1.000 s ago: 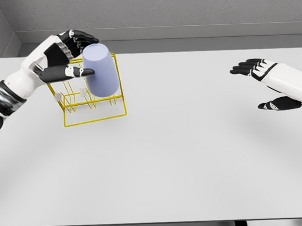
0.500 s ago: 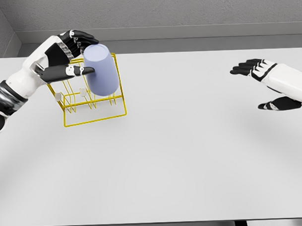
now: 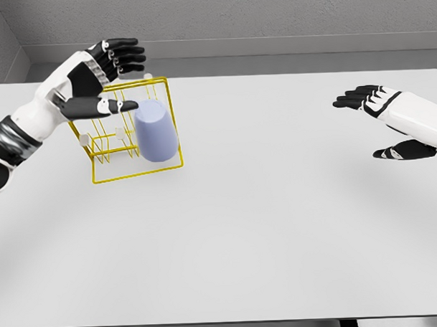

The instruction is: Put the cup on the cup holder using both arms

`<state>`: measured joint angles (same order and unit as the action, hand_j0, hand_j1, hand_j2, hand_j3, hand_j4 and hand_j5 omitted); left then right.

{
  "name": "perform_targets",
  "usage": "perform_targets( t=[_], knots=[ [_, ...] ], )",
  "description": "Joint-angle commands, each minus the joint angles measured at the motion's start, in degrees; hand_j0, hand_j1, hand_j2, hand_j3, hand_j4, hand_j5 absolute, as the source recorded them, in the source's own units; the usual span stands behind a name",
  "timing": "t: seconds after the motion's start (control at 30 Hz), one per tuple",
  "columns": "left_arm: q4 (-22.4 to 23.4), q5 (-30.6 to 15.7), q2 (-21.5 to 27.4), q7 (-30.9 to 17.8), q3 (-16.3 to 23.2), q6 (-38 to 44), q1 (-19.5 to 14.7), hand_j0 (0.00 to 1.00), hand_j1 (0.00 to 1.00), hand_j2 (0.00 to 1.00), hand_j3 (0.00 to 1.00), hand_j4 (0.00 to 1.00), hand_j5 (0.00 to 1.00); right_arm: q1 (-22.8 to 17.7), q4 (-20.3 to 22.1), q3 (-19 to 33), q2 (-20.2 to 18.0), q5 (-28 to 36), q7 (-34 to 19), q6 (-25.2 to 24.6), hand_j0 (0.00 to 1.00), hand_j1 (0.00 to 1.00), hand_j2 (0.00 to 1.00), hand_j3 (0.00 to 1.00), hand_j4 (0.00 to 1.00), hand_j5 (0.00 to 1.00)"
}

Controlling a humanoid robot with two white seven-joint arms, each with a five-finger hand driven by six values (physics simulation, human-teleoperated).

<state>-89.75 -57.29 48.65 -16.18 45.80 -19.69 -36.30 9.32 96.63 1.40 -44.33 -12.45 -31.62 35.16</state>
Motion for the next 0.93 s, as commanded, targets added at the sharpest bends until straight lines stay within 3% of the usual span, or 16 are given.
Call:
perform_targets(
  t=[0.0, 0.4, 0.57, 0.77, 0.9],
  knots=[
    [0.0, -0.2, 0.0, 0.0, 0.0, 0.1, 0.0, 0.97, 0.97, 0.97, 0.97, 0.97, 0.97, 0.0, 0.1, 0.0, -0.1, 0.4, 0.1, -0.2, 1.0, 1.0, 1.0, 1.0, 1.0, 1.0],
    [-2.3, 0.3, 1.9, -0.1, 0.0, -0.9, -0.4, 1.0, 1.0, 1.0, 1.0, 1.0, 1.0, -0.1, -0.2, 0.0, -0.1, 0.3, 0.0, -0.2, 1.0, 1.0, 1.0, 1.0, 1.0, 1.0],
    [-5.0, 0.3, 5.1, 0.0, -0.2, -5.0, 0.4, 1.0, 1.0, 1.0, 1.0, 1.0, 1.0, -0.1, -0.8, 0.0, -0.1, 0.3, 0.1, -0.2, 1.0, 1.0, 1.0, 1.0, 1.0, 1.0],
    [-6.4, 0.3, 10.7, -0.1, -0.5, -15.3, 6.2, 1.0, 1.0, 1.0, 1.0, 1.0, 1.0, -0.1, -1.4, 0.0, 0.0, 0.3, 0.1, -0.2, 1.0, 1.0, 1.0, 1.0, 1.0, 1.0],
    [-6.7, 0.3, 12.2, -0.1, -0.7, -15.3, 7.2, 1.0, 1.0, 1.0, 1.0, 1.0, 1.0, -0.1, -1.4, 0.0, 0.1, 0.3, 0.1, -0.2, 1.0, 1.0, 1.0, 1.0, 1.0, 1.0]
  ],
)
